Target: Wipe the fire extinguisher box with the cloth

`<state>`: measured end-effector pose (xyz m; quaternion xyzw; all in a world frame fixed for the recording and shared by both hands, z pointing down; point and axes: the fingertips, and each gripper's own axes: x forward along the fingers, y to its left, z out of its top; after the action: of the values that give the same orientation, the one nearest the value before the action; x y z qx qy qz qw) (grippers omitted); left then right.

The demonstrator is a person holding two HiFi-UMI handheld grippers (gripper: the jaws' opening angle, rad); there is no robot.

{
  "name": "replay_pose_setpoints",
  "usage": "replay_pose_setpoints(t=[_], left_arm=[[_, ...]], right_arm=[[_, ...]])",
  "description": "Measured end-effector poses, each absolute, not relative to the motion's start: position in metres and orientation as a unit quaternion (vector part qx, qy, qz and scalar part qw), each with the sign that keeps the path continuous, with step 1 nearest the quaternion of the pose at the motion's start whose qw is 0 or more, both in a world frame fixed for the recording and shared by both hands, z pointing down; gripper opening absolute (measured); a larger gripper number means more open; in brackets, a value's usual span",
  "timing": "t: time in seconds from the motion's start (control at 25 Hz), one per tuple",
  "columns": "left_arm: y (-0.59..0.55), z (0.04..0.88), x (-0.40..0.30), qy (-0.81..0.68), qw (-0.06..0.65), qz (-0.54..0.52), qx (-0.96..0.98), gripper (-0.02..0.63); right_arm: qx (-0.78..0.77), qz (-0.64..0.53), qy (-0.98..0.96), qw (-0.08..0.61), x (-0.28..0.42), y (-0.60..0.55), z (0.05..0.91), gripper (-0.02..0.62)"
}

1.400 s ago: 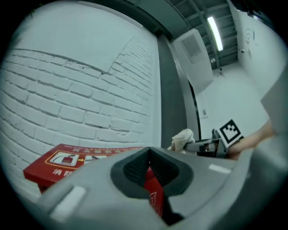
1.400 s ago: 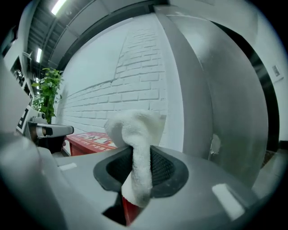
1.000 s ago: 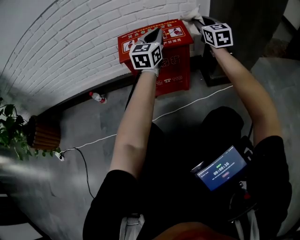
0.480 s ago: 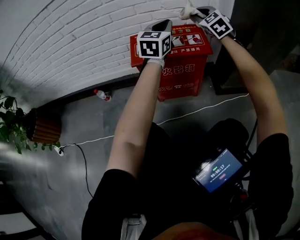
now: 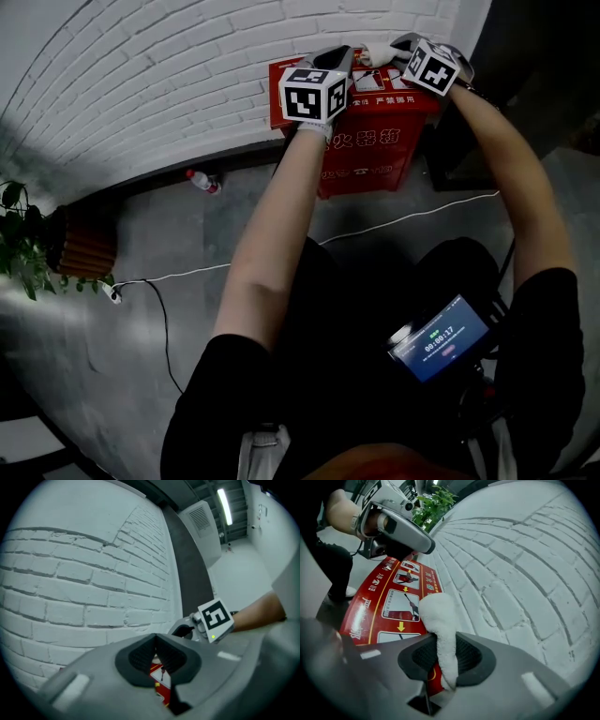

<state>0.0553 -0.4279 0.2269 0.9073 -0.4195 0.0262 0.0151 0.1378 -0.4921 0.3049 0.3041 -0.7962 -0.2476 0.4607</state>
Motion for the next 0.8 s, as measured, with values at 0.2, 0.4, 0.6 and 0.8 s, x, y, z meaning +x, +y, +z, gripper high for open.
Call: replay_pose_setpoints(t=[0.2,0.4,0.6,0.8], left_arm=[[-0.411,0.229,0.060,-0.417,0.013,0.028,0.908,0.000],[-0.384,0.227,0.065,-0.413,0.010,0.032,0.910,-0.002],[-0.355,0.237,0.071,-0.408,0.009,0.046,0.912,-0.002],[-0.343,0.249,0.067,-0.410,0.011,0.059,0.910,-0.002]], right_arm=[[0.275,-0.225,-0.809,0.468,0.136,-0.462,0.315,0.089],[0.257,-0.220,-0.814,0.473,0.132,-0.421,0.316,0.089],[0.240,-0.222,-0.816,0.477,0.126,-0.376,0.320,0.087],[0.225,-0.226,-0.813,0.487,0.124,-0.346,0.326,0.087]])
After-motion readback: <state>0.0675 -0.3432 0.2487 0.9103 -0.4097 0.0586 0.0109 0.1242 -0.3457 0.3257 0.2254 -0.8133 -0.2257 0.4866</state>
